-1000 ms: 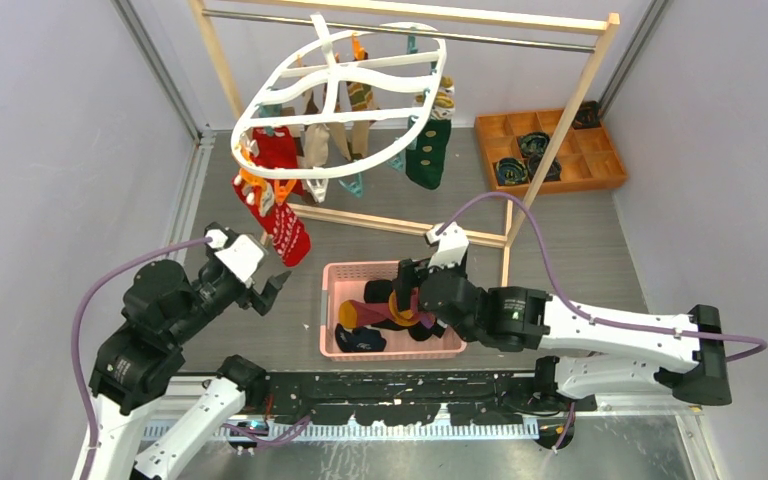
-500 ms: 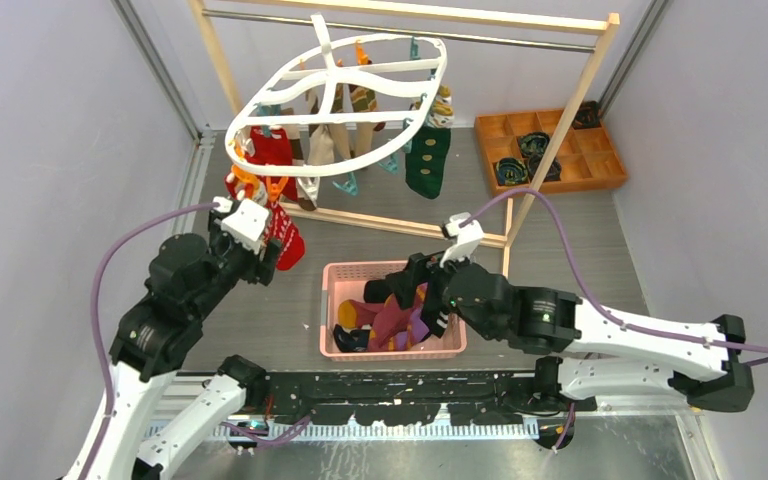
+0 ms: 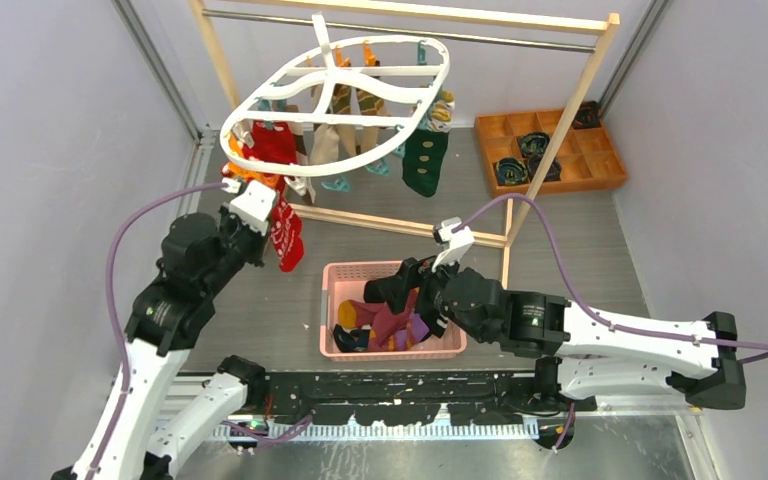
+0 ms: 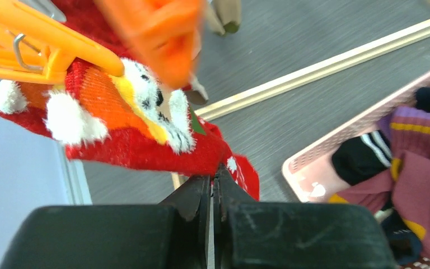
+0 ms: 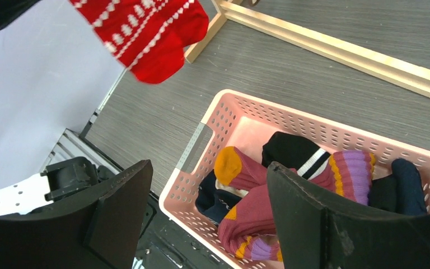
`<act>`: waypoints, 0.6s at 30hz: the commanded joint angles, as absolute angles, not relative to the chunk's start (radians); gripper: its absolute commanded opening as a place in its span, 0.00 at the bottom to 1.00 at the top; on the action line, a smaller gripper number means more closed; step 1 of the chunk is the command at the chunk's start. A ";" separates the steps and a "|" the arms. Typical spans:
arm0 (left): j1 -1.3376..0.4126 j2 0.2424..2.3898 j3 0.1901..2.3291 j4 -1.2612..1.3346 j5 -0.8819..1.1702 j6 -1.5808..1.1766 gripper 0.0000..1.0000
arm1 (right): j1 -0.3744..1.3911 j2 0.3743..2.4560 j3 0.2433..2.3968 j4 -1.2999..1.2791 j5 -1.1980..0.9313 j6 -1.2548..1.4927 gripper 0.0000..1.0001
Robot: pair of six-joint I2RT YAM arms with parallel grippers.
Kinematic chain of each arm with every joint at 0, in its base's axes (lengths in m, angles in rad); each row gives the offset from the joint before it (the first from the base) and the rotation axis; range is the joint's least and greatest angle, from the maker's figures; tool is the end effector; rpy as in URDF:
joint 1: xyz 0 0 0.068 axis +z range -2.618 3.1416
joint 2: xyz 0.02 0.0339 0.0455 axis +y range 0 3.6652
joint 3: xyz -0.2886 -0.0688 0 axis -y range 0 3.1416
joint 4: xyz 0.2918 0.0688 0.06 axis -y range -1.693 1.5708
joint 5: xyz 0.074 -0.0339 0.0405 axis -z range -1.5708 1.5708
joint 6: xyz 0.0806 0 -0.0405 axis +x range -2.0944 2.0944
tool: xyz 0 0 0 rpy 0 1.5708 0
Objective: Remove the socks clipped to the hanger
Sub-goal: Remove the sock from the hanger.
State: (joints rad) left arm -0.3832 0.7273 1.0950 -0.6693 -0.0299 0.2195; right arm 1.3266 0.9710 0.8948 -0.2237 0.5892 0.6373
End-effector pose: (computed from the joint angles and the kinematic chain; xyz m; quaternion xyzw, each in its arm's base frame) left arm 0.1889 -0.0736 0.4203 0.2305 0.7716 -0.0365 0.5918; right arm 0.1129 0.2680 0.3477 -0.0980 0.7831 0.3425 0.5098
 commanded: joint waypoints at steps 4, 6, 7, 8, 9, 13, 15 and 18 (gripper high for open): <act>-0.379 0.544 1.106 -0.705 0.415 0.320 0.00 | 1.332 1.048 1.024 -0.096 0.561 0.529 0.80; -0.379 0.539 1.130 -0.786 0.517 0.349 0.00 | 1.332 1.072 1.053 -0.058 0.540 0.504 0.81; -0.379 0.543 1.151 -0.824 0.559 0.360 0.00 | 1.332 1.084 1.064 -0.028 0.529 0.492 0.81; -0.379 0.544 1.164 -0.857 0.591 0.368 0.00 | 1.333 1.094 1.074 -0.007 0.515 0.483 0.81; -0.379 0.545 1.175 -0.879 0.619 0.374 0.00 | 1.333 1.103 1.083 0.034 0.504 0.475 0.82; -0.379 0.541 1.202 -0.922 0.720 0.380 0.00 | 1.340 1.138 1.089 0.156 0.444 0.467 0.84; -0.379 0.545 1.213 -0.930 0.750 0.379 0.00 | 1.341 1.149 1.084 0.202 0.421 0.467 0.86; -0.379 0.560 1.225 -0.937 0.797 0.377 0.00 | 1.343 1.150 1.088 0.228 0.416 0.471 0.90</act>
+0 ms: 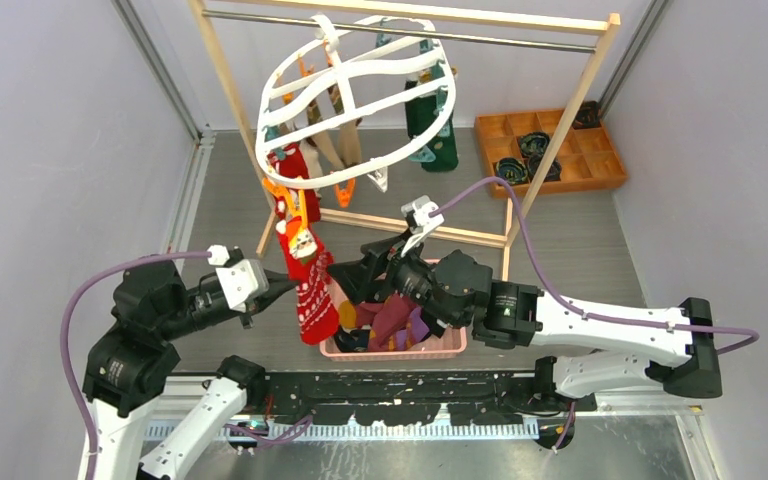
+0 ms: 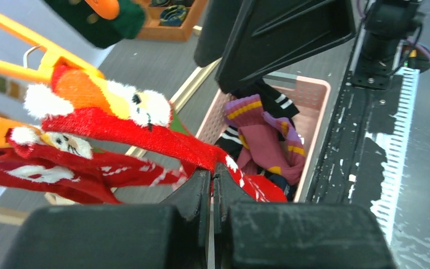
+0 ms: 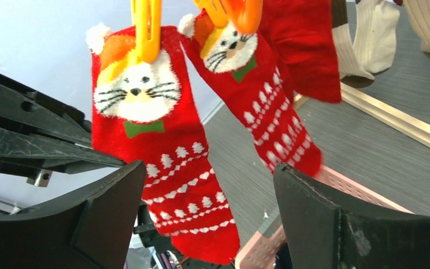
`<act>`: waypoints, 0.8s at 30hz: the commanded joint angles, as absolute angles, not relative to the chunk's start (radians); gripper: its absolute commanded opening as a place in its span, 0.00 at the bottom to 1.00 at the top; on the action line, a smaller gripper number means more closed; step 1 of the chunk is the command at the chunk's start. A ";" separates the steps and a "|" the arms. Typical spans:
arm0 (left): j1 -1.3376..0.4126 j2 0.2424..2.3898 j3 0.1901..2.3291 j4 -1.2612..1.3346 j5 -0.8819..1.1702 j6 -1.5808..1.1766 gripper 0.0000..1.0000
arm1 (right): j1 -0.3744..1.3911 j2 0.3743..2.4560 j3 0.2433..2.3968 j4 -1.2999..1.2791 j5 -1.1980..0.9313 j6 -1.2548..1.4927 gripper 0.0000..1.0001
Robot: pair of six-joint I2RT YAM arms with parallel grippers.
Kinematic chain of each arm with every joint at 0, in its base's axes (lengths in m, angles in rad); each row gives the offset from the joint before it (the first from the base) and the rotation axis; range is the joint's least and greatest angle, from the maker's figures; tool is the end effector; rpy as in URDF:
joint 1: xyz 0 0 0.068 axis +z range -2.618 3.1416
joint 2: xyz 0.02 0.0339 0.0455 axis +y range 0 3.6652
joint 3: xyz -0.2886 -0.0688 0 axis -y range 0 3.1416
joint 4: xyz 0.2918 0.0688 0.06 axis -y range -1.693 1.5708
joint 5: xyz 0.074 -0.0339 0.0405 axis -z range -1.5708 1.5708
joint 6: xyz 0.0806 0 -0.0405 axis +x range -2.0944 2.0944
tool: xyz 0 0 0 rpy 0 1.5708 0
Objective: Remove the socks clipped to the hanger
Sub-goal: Remove the sock from the hanger.
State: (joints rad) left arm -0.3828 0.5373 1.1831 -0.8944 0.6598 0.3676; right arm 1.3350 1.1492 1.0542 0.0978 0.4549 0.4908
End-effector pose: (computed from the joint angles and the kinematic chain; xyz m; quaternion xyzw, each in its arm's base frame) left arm 0.0766 -0.0841 0.4509 0.4587 0.6219 -0.2601 0.5789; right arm 0.1149 0.3267 0.4093 -0.1362 0.6930 0.4485 0.5478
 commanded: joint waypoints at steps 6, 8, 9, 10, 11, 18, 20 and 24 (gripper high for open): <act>-0.379 0.591 1.219 -0.909 0.869 0.368 0.00 | 1.345 1.182 1.130 0.276 0.398 0.477 0.90; -0.379 0.590 1.207 -0.893 0.868 0.376 0.00 | 1.356 1.210 1.168 0.267 0.444 0.454 0.90; -0.379 0.584 1.198 -0.886 0.864 0.384 0.00 | 1.365 1.224 1.191 0.264 0.482 0.438 0.90; -0.379 0.578 1.186 -0.874 0.858 0.389 0.00 | 1.374 1.244 1.223 0.248 0.524 0.422 0.89; -0.379 0.569 1.173 -0.863 0.851 0.395 0.00 | 1.390 1.264 1.258 0.229 0.572 0.405 0.89; -0.379 0.507 1.089 -0.801 0.802 0.444 0.00 | 1.490 1.422 1.526 0.075 0.879 0.304 0.84; -0.379 0.494 1.072 -0.791 0.798 0.464 0.00 | 1.492 1.470 1.620 -0.012 0.925 0.318 0.81; -0.379 0.473 1.050 -0.774 0.791 0.510 0.00 | 1.491 1.565 1.780 -0.170 0.944 0.343 0.77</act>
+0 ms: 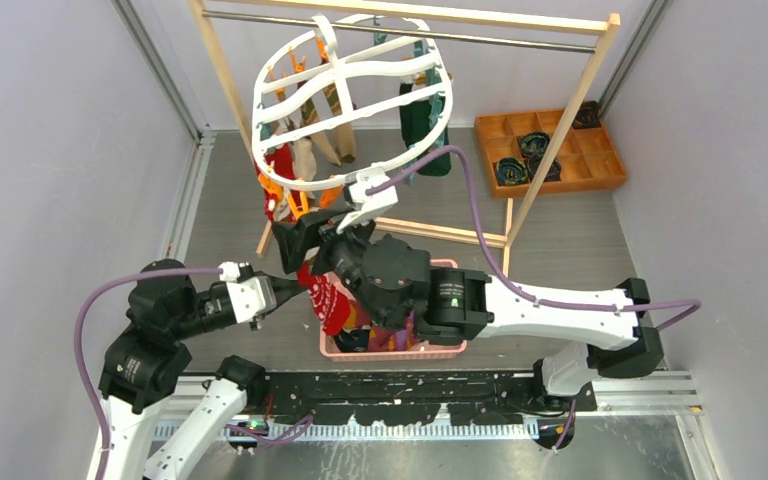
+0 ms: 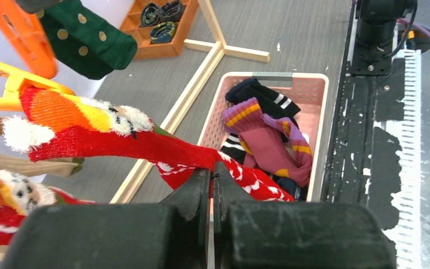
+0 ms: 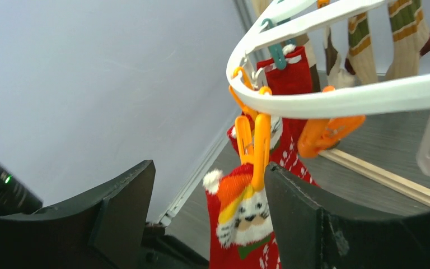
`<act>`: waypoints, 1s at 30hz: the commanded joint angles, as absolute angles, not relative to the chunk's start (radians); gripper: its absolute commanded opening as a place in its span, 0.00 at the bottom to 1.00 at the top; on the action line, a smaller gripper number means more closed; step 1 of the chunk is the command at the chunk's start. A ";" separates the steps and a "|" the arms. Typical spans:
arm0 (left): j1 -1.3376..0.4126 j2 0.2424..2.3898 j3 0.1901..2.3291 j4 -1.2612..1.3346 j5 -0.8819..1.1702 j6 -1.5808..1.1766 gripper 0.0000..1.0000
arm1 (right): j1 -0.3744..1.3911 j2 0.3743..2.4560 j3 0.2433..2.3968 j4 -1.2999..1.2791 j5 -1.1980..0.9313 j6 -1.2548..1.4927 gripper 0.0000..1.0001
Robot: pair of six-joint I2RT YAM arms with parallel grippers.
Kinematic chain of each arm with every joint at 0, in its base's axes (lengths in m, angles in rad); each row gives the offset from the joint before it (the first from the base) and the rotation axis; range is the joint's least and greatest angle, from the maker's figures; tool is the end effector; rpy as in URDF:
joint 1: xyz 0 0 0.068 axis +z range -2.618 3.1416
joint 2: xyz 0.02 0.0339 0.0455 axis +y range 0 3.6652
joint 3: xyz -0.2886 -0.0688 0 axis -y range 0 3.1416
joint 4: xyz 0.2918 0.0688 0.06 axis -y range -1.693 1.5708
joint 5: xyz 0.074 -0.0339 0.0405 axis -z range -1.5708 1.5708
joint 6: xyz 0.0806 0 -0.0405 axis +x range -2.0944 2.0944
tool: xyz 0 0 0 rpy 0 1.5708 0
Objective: Remove the socks clipped to the hanger
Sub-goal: Remove the sock from the hanger.
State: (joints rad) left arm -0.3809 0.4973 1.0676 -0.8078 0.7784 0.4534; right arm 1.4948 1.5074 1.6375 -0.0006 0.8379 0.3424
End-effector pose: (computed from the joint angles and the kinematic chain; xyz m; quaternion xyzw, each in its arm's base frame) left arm 0.0786 -0.0924 0.4283 0.5091 0.5697 -0.2773 0.5825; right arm 0.0909 0.4044 0.5154 -0.0721 0.6720 0.3826 0.6299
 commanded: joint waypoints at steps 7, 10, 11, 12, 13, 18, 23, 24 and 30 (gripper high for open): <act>-0.379 0.432 1.009 -0.762 0.791 0.603 0.00 | 1.472 1.688 2.014 -0.422 0.909 0.425 0.68; -0.379 0.420 0.999 -0.762 0.794 0.626 0.00 | 1.459 1.706 2.051 -0.467 0.900 0.463 0.66; -0.379 0.417 0.998 -0.763 0.796 0.630 0.00 | 1.454 1.709 2.059 -0.480 0.903 0.474 0.65; -0.379 0.415 0.997 -0.762 0.797 0.633 0.00 | 1.450 1.711 2.065 -0.491 0.905 0.485 0.65; -0.378 0.414 0.996 -0.762 0.798 0.635 0.00 | 1.449 1.711 2.067 -0.497 0.907 0.489 0.65; -0.379 0.413 0.994 -0.763 0.812 0.645 0.00 | 1.441 1.713 2.068 -0.515 0.919 0.503 0.64; -0.379 0.407 0.992 -0.764 0.820 0.659 0.00 | 1.415 1.734 2.070 -0.499 0.892 0.502 0.64; -0.379 0.407 0.992 -0.764 0.821 0.662 0.00 | 1.407 1.740 2.073 -0.497 0.891 0.500 0.64; -0.379 0.409 0.995 -0.763 0.824 0.664 0.00 | 1.384 1.796 2.126 -0.495 0.921 0.465 0.61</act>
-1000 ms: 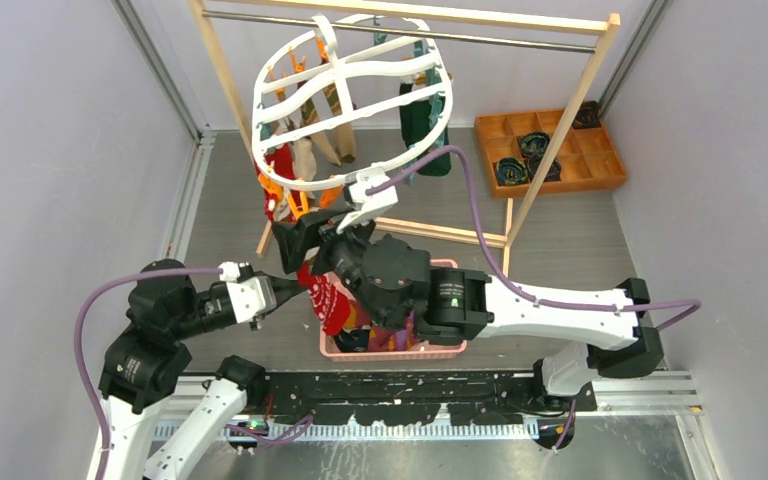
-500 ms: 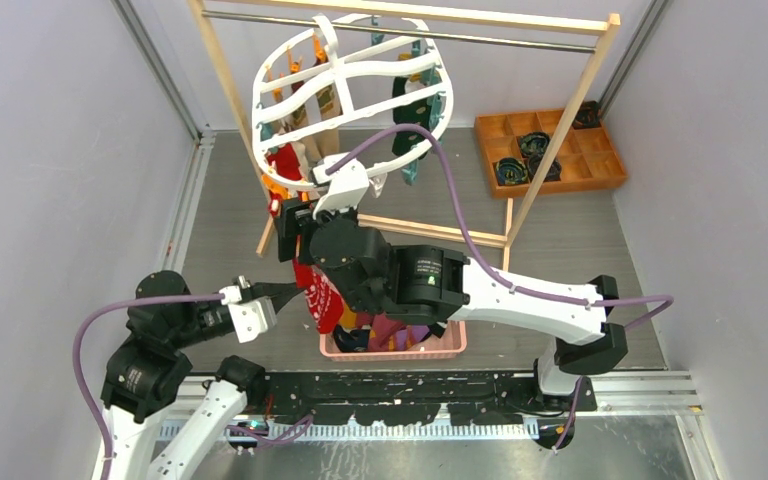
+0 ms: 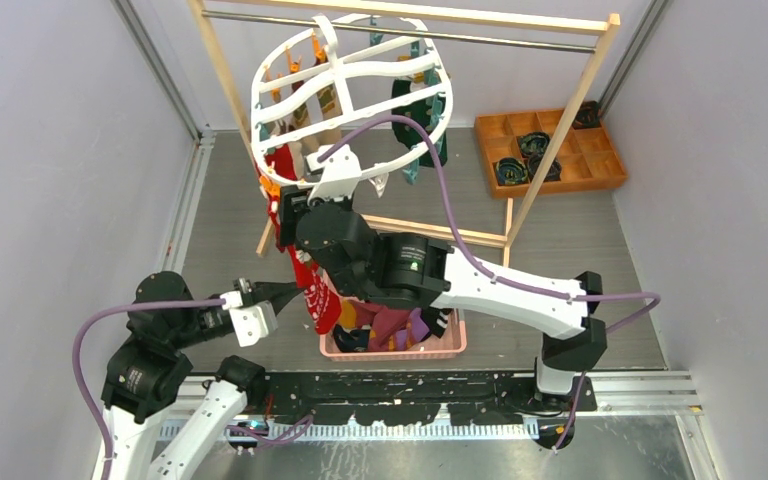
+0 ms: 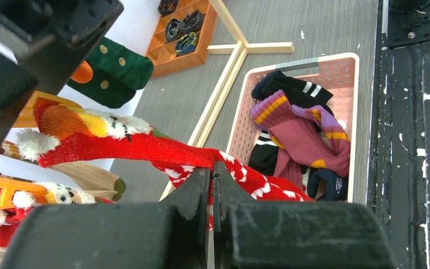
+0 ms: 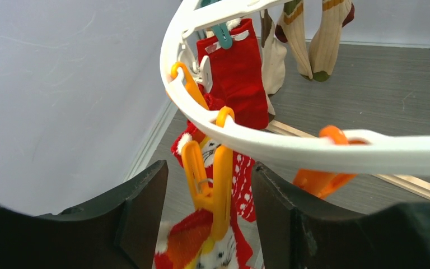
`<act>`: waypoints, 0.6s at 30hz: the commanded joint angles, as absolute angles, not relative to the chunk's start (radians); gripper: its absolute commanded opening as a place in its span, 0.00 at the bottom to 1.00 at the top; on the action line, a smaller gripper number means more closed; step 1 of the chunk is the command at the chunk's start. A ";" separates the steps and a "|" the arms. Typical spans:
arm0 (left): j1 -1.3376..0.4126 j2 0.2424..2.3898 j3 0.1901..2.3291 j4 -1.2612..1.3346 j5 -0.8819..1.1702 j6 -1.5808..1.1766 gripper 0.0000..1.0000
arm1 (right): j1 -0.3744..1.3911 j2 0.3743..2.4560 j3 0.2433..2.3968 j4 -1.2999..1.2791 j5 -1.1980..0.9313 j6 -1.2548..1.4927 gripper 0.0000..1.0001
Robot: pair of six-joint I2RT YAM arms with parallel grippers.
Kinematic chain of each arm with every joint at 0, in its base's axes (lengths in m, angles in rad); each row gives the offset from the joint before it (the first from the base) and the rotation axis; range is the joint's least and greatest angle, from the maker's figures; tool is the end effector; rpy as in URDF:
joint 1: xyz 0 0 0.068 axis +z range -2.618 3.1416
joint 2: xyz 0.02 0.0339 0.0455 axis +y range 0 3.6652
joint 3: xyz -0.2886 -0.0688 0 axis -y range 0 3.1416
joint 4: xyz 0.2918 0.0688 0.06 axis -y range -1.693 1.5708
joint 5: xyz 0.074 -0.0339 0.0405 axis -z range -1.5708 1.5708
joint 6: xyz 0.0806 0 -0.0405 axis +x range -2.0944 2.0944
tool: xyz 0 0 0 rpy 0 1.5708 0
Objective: Remove the socks clipped to the hanger
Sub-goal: Remove the sock from the hanger.
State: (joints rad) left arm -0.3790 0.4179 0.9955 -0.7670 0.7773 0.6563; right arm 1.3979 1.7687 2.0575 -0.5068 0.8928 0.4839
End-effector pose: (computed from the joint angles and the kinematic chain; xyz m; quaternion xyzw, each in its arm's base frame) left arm 0.0692 -0.0884 0.4155 0.5628 0.5004 -0.2078 0.6243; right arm 0.1411 0.4433 0.5101 -0.0679 0.7505 0.2580 0.6047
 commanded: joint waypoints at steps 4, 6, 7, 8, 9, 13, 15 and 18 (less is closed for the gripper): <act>-0.379 0.410 0.993 -0.763 0.827 0.673 0.00 | 1.384 1.836 2.177 -0.493 0.958 0.435 0.60; -0.379 0.412 0.992 -0.763 0.825 0.682 0.00 | 1.385 1.847 2.185 -0.477 0.978 0.419 0.59; -0.379 0.413 0.992 -0.764 0.824 0.685 0.00 | 1.385 1.848 2.184 -0.467 0.990 0.412 0.59; -0.379 0.414 0.992 -0.764 0.823 0.688 0.00 | 1.384 1.848 2.182 -0.458 1.003 0.405 0.59; -0.379 0.414 0.991 -0.762 0.821 0.690 0.00 | 1.384 1.848 2.179 -0.451 1.017 0.400 0.59; -0.379 0.415 0.986 -0.763 0.811 0.705 0.00 | 1.384 1.833 2.154 -0.427 1.052 0.387 0.57; -0.379 0.412 0.983 -0.764 0.807 0.711 0.00 | 1.385 1.822 2.138 -0.420 1.063 0.386 0.56; -0.379 0.410 0.975 -0.763 0.805 0.721 0.00 | 1.385 1.807 2.111 -0.396 1.063 0.386 0.45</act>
